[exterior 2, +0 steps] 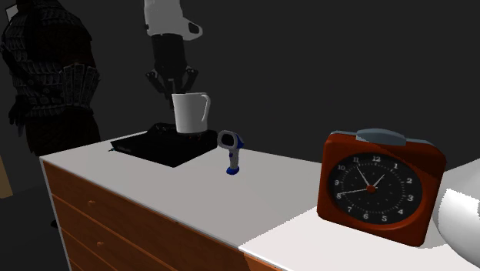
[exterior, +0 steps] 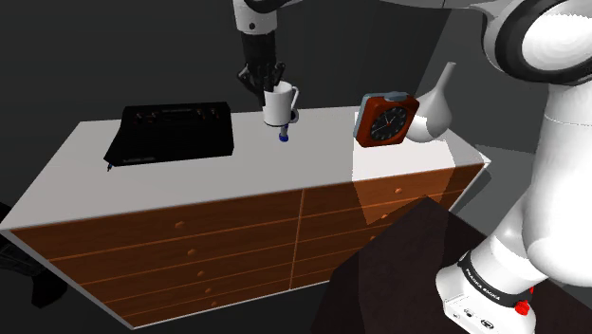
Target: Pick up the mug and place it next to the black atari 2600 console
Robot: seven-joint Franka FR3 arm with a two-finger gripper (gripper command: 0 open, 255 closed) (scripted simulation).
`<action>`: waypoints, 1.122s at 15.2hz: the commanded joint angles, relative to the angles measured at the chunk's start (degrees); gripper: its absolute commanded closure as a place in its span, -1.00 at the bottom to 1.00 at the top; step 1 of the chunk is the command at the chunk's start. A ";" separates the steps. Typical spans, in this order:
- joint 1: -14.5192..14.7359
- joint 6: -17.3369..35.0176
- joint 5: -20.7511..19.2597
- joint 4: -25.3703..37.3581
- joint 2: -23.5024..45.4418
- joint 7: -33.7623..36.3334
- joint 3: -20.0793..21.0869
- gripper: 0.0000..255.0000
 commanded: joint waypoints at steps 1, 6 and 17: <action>1.97 -2.61 -1.10 7.99 5.51 1.26 0.10 1.00; 6.83 -10.28 -3.16 28.99 18.87 2.33 -0.58 1.00; 4.87 0.93 -2.74 13.77 15.07 3.50 -0.20 1.00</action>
